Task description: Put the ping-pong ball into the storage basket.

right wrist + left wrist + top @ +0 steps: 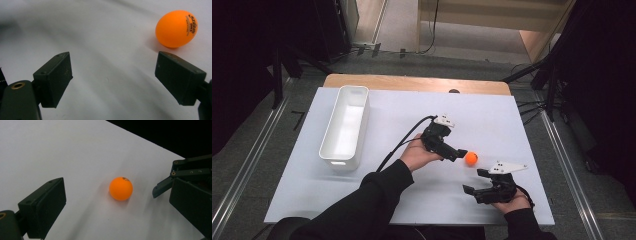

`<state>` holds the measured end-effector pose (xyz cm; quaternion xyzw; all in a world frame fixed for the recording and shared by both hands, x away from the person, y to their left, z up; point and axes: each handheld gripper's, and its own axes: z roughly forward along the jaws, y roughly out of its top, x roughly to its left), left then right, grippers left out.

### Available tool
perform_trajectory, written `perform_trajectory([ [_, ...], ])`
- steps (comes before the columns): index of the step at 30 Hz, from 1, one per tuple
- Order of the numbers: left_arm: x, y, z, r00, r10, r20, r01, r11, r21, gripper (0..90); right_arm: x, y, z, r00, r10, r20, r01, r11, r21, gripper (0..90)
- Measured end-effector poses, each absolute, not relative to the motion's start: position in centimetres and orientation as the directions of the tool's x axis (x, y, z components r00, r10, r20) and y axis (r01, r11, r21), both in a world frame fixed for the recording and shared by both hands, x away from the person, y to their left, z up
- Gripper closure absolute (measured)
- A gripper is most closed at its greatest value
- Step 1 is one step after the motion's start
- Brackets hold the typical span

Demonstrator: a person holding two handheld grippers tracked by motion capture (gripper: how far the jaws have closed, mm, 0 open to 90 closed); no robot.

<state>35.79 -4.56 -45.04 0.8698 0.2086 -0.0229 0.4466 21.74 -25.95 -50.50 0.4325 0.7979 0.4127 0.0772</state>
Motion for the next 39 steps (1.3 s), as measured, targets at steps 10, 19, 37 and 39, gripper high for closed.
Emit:
perform_trajectory([
  [10, 35.8, -5.7, -45.4, 0.91, 0.346, -0.228, 0.388, -0.516, 0.764, 1.2, 21.7, -26.1, -50.5, -0.616, 0.751, 0.239, 0.625, 0.281, 0.728, 12.8],
  [19, 36.0, -7.0, -45.4, 0.917, 0.338, -0.209, 0.37, -0.53, 0.763, 1.2, 21.7, -26.2, -50.4, -0.612, 0.754, 0.238, 0.626, 0.278, 0.729, 12.8],
  [37, 36.5, -9.3, -46.0, 0.912, 0.357, -0.203, 0.371, -0.504, 0.78, 4.6, 21.6, -26.2, -50.4, -0.616, 0.751, 0.239, 0.623, 0.279, 0.731, 13.7],
  [39, 36.4, -9.4, -46.1, 0.914, 0.355, -0.195, 0.362, -0.499, 0.787, 4.6, 21.7, -26.3, -50.5, -0.617, 0.749, 0.24, 0.623, 0.279, 0.73, 13.7],
])
